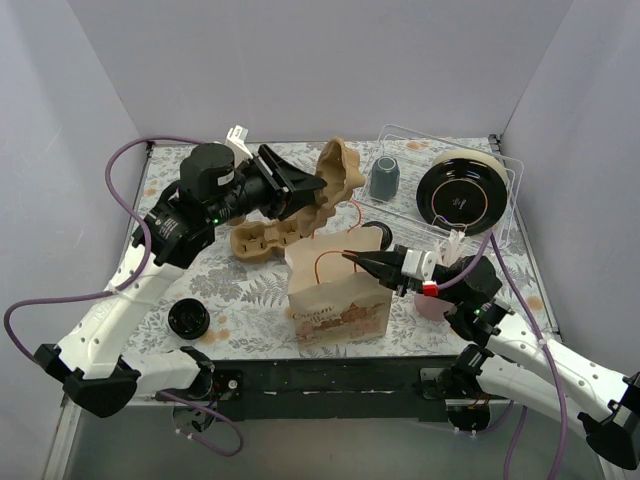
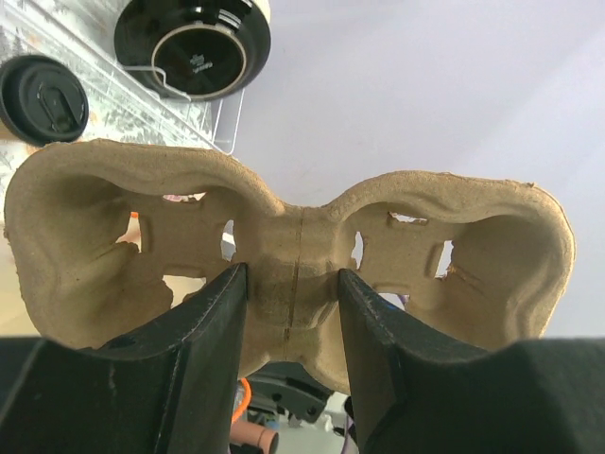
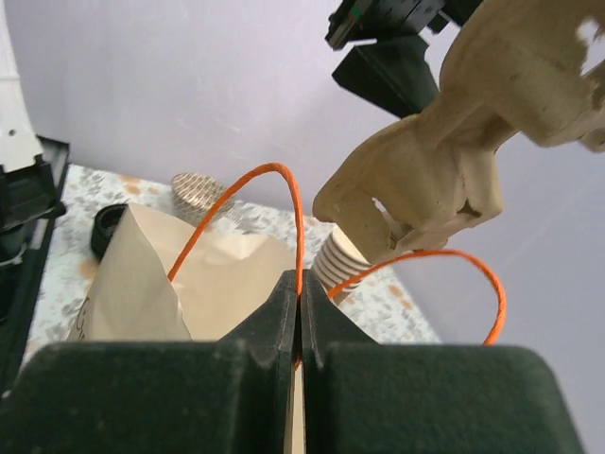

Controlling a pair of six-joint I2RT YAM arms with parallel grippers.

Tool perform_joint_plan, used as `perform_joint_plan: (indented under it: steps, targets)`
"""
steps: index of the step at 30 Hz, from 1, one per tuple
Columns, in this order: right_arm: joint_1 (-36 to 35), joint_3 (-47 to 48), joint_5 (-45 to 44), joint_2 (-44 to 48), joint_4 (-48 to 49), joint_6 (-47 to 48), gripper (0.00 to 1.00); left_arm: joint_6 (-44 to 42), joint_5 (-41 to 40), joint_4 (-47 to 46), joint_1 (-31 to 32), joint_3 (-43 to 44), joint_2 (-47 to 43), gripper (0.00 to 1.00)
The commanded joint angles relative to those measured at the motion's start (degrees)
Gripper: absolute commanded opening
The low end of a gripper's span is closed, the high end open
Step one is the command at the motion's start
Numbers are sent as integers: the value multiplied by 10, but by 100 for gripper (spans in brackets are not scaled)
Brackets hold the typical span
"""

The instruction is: Pack the takeout coffee

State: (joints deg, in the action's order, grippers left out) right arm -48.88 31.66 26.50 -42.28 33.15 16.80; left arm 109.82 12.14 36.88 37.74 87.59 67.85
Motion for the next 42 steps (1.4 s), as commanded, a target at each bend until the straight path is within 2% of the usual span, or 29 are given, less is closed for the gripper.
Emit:
perform_joint_plan:
  steps: [1,5,9,12,14,16,22,28,31,32,33,35,37,38,39,40,42]
  targets:
    - [-9,-15,-40,4,132,33,1,-47,-33,27,2,84,23,16]
    - [-15,-32,-88,-10,186,49,1,-82,-74,65,2,143,53,17]
    - [-23,-45,-125,-26,234,62,1,-96,-110,80,2,149,59,17]
    - [-24,-47,-101,-22,217,61,1,-84,-134,100,1,142,55,16]
    - [-25,-53,-89,-9,193,60,1,-54,-122,121,1,135,47,11]
    - [-27,-70,-87,7,180,61,1,-23,-91,114,1,99,30,9]
    - [-28,-98,-98,24,176,53,1,107,14,44,3,-31,-45,14]
    - [-31,-106,-108,26,174,49,1,170,20,7,6,-102,-105,13]
    - [-32,-96,-119,28,148,25,1,145,-24,25,6,-88,-113,14]
    - [-32,-86,-124,32,124,15,3,137,-40,32,6,-77,-111,14]
    - [-32,-66,-124,39,73,-2,11,128,-52,35,6,-74,-108,15]
    - [-32,-53,-134,51,34,-28,27,96,-55,21,6,-77,-101,16]
    - [-32,-27,-137,75,-33,-59,31,74,-63,10,6,-80,-95,16]
    - [-32,-14,-142,82,-61,-71,39,66,-66,5,6,-82,-94,16]
    - [-32,-1,-153,93,-90,-83,43,44,-70,-1,6,-87,-93,16]
    - [-32,32,-154,97,-156,-95,45,37,-75,-1,6,-86,-91,17]
    - [-32,59,-166,104,-212,-111,48,8,-85,-5,6,-79,-84,17]
